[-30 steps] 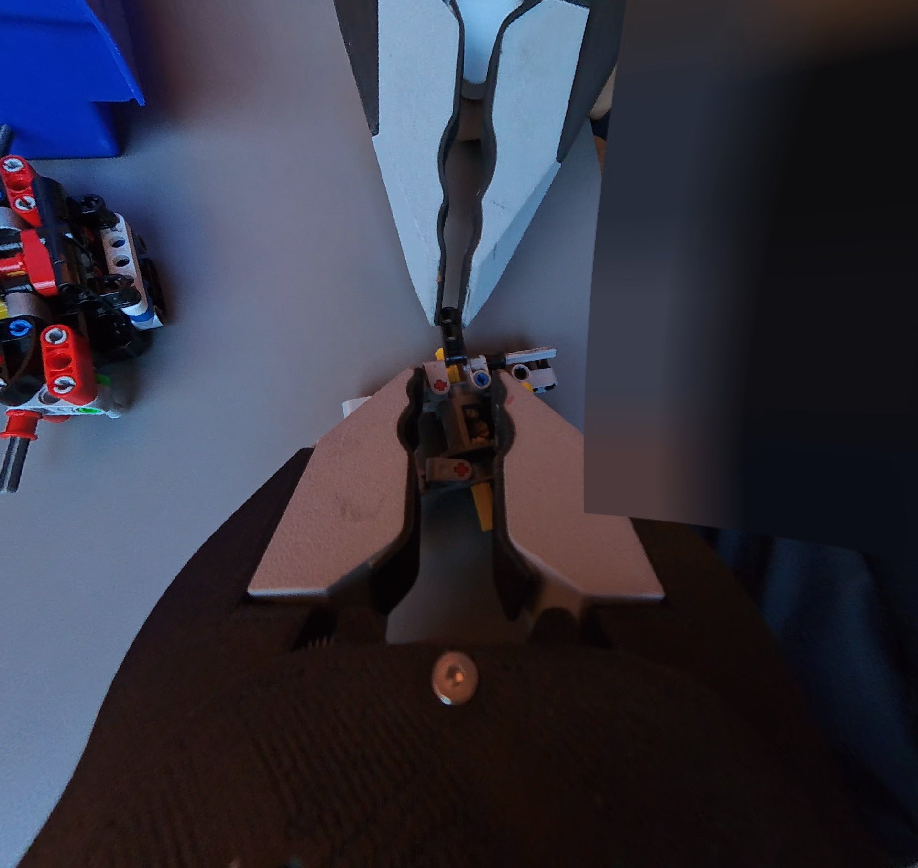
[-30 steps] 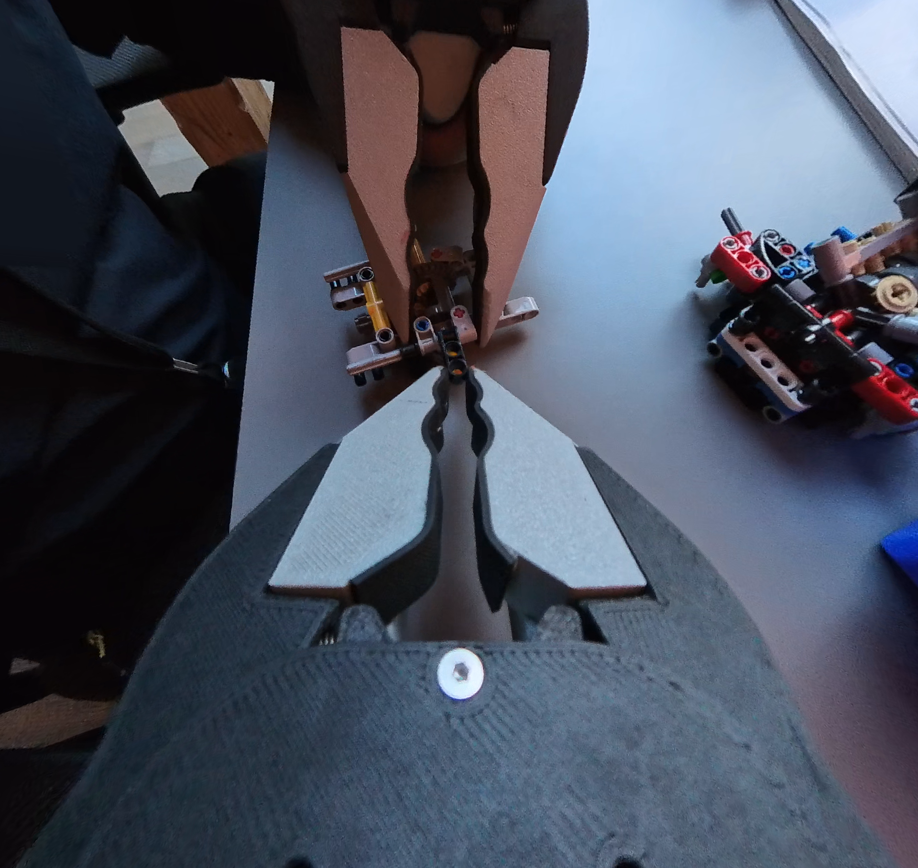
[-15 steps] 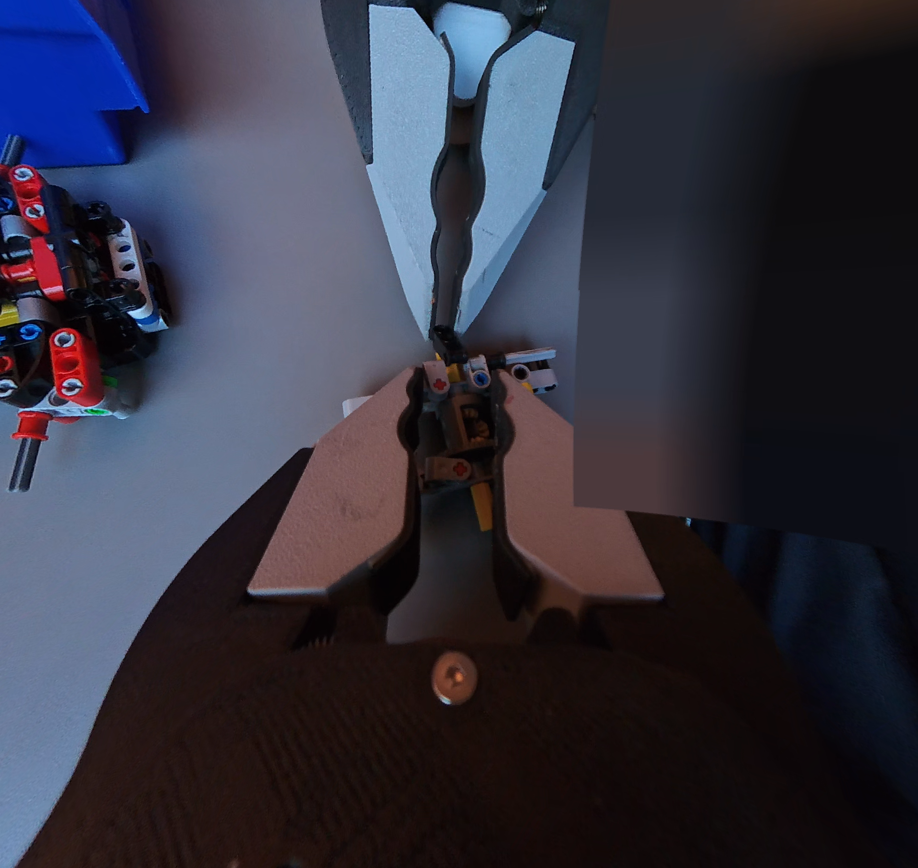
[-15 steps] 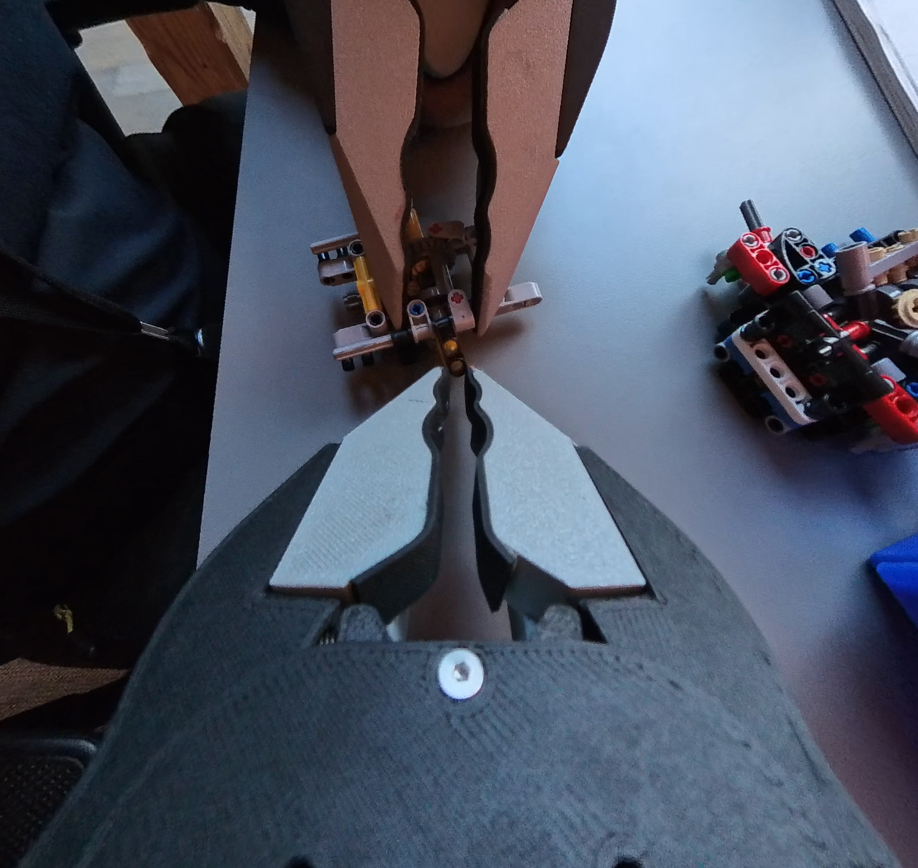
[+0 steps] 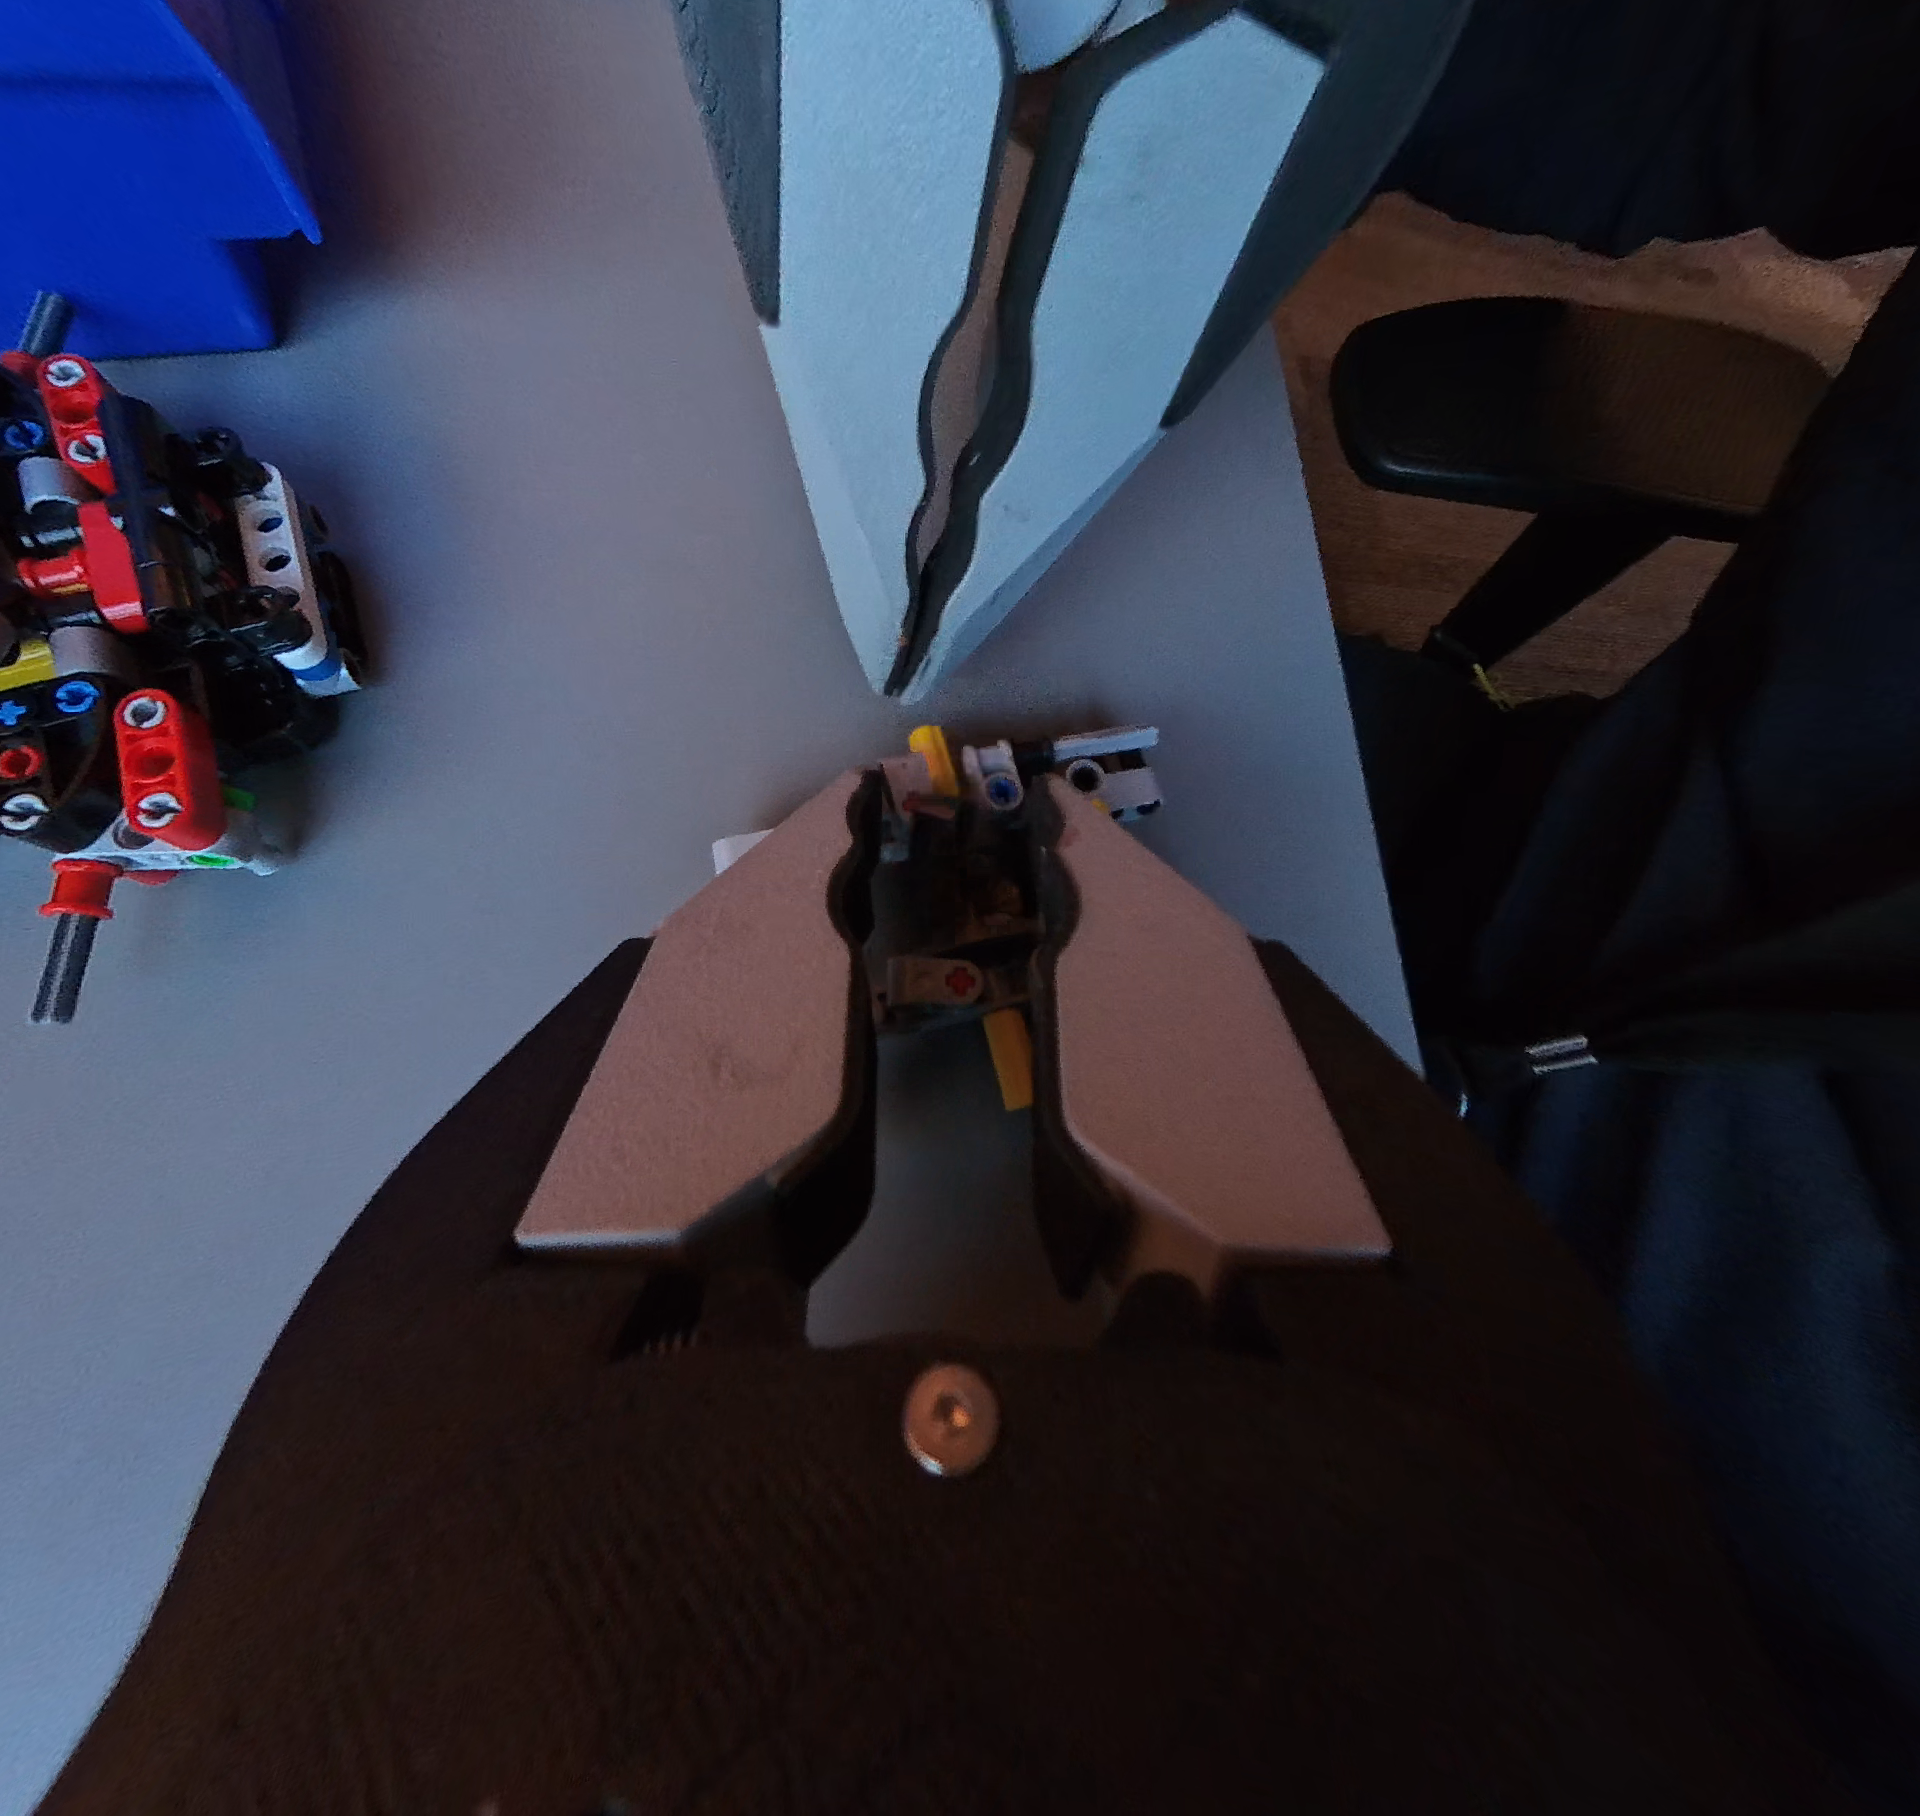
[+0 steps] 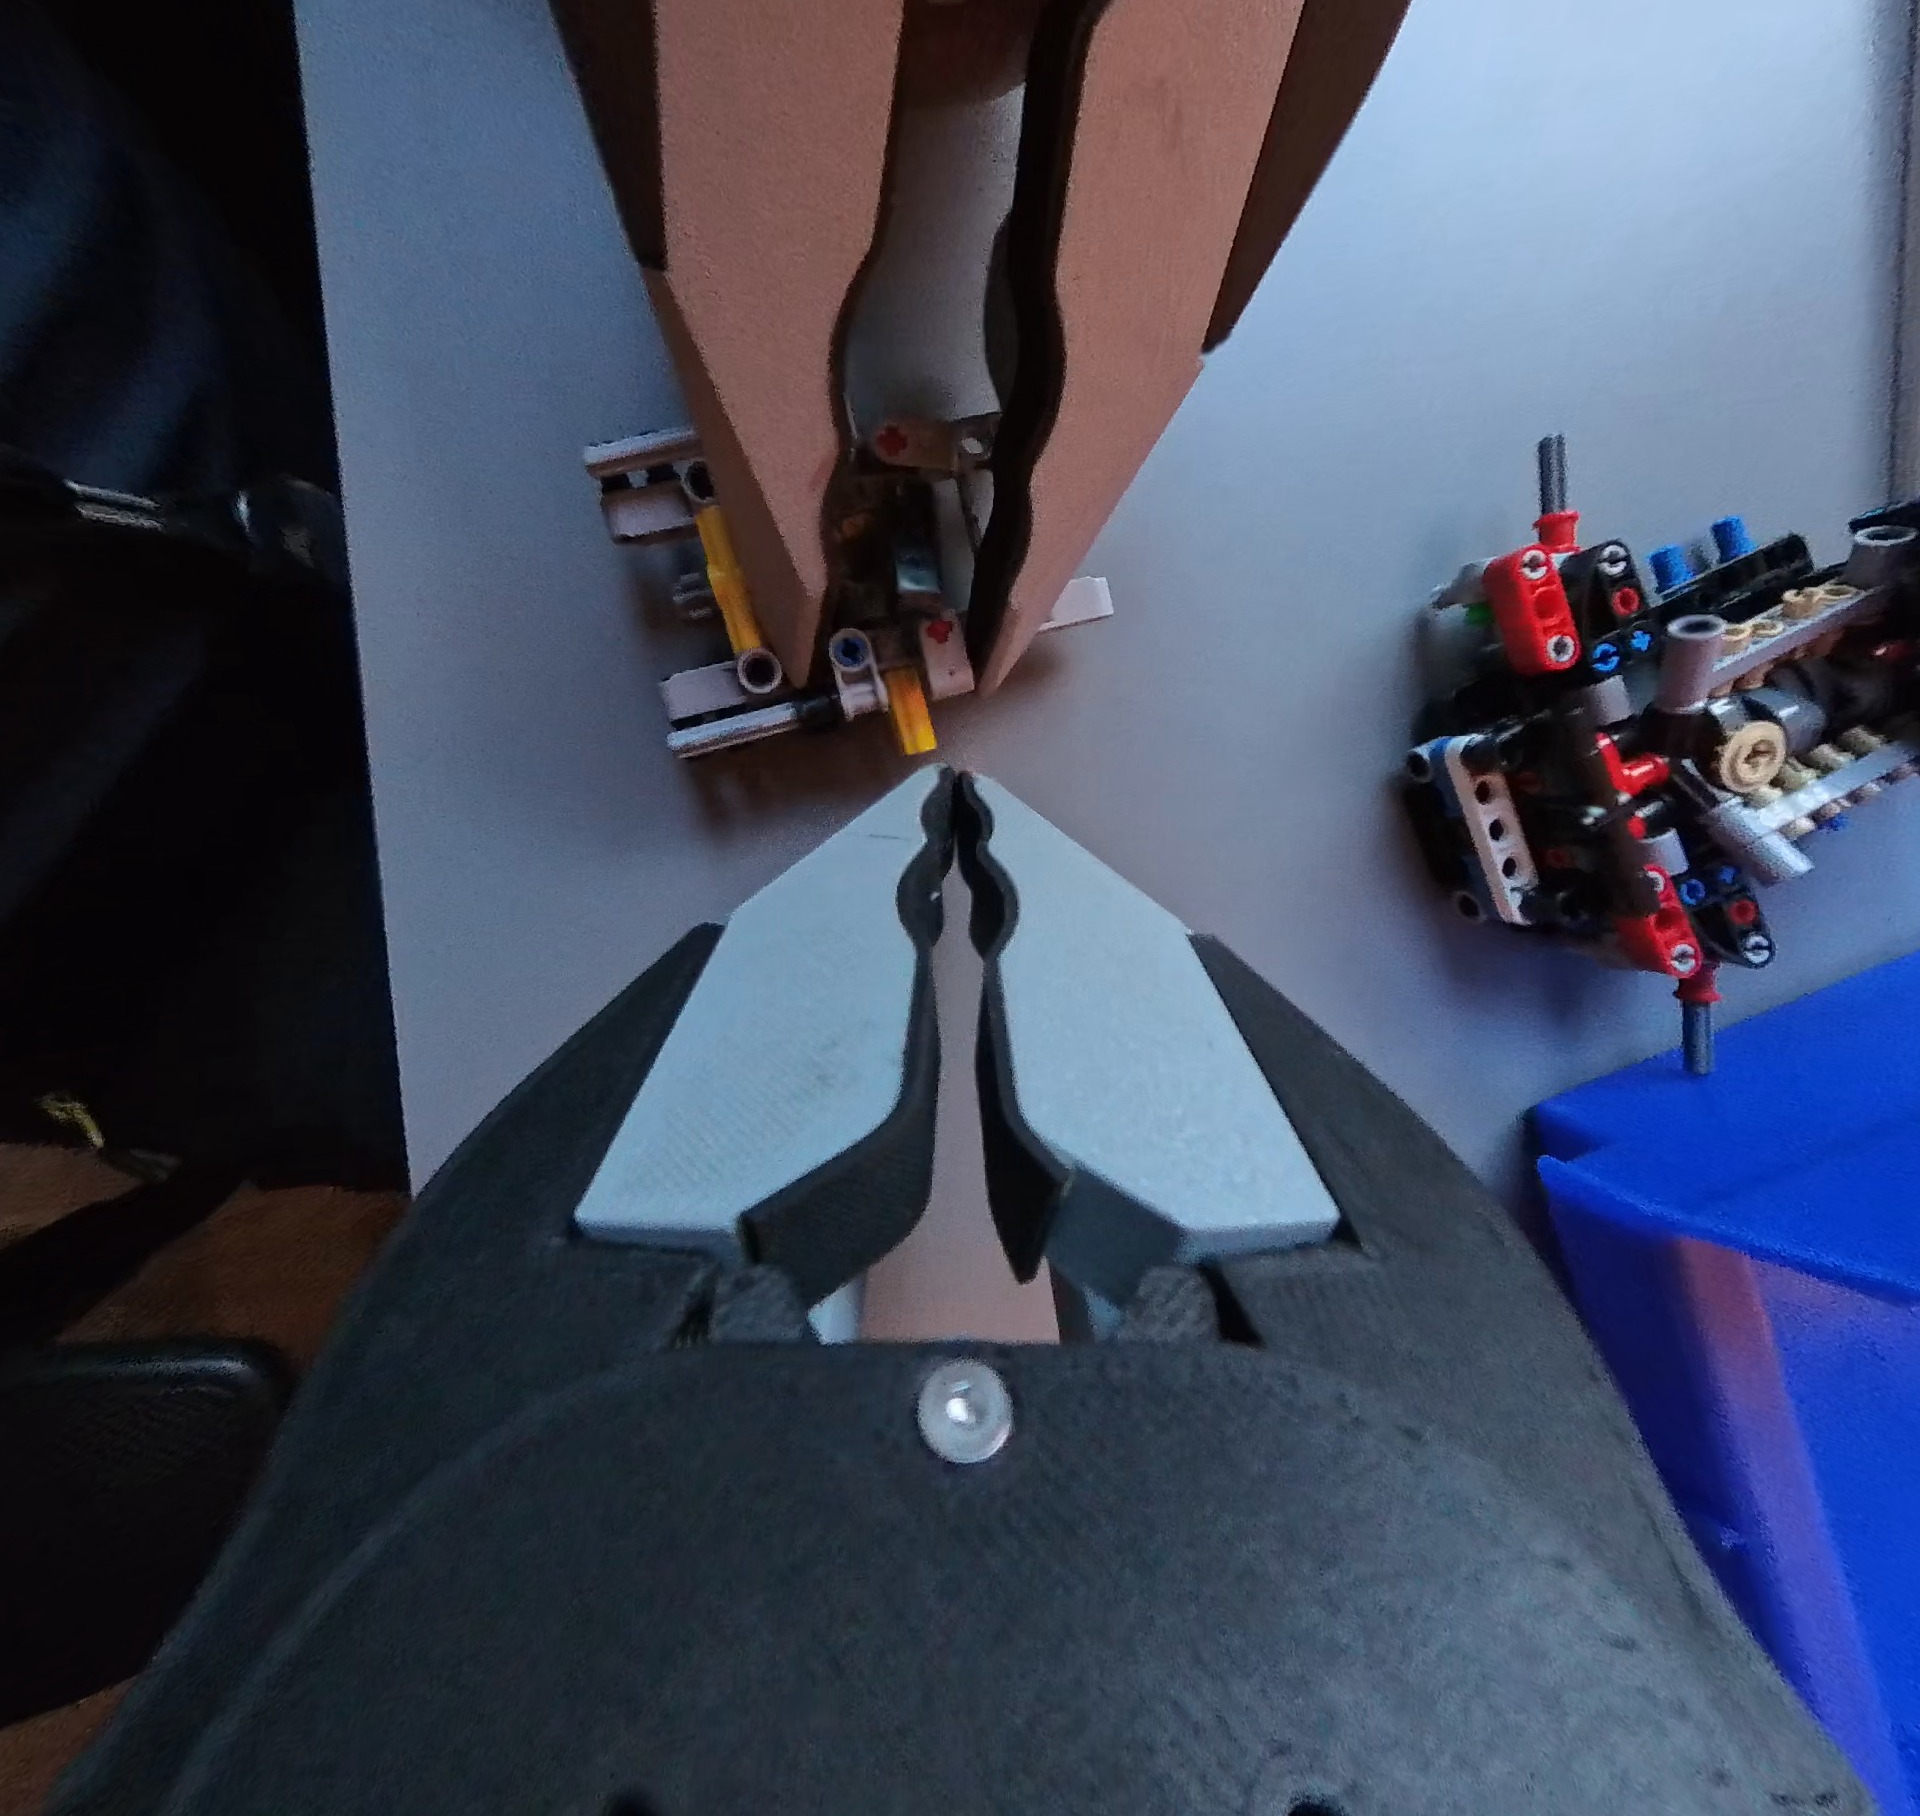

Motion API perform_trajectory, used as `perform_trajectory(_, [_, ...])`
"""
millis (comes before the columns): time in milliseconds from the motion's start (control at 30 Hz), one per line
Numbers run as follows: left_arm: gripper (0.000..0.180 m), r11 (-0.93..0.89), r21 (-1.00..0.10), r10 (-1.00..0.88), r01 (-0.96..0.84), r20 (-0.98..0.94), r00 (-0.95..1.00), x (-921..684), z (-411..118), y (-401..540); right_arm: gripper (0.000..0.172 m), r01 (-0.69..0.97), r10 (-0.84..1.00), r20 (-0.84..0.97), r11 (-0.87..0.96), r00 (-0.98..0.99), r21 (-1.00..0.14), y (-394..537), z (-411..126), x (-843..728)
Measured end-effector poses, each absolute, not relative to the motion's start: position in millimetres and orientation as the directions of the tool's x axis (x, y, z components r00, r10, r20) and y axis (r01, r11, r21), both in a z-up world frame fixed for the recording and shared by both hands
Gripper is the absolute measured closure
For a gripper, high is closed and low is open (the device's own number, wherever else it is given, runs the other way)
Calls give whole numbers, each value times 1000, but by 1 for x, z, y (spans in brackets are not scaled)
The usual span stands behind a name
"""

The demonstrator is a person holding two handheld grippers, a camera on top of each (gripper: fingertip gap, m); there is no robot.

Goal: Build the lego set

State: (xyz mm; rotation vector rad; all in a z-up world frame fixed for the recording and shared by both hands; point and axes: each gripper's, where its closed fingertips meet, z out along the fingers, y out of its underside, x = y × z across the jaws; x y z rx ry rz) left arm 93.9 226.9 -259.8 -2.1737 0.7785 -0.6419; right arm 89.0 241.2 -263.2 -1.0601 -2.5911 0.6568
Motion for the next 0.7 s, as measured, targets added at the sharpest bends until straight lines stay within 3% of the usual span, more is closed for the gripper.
perform_trajectory(100, [155,-553,-766,-690,-327,201,695,94,-260,227,172,602,703,110,670,-703,-435,242,-270,91])
perform_trajectory(233, [155,-552,-765,-694,-332,201,692,95,-261,224,172,616,726,160,661,-669,-428,250,-272,90])
perform_trajectory(533, [145,-534,-781,-682,-324,172,711,72,-237,221,172,667,863,-86,317,-497,-674,261,-259,79])
perform_trajectory(700, [140,-623,-695,-610,-359,145,779,34,-249,213,165,673,842,-229,198,-489,-712,250,-255,75])
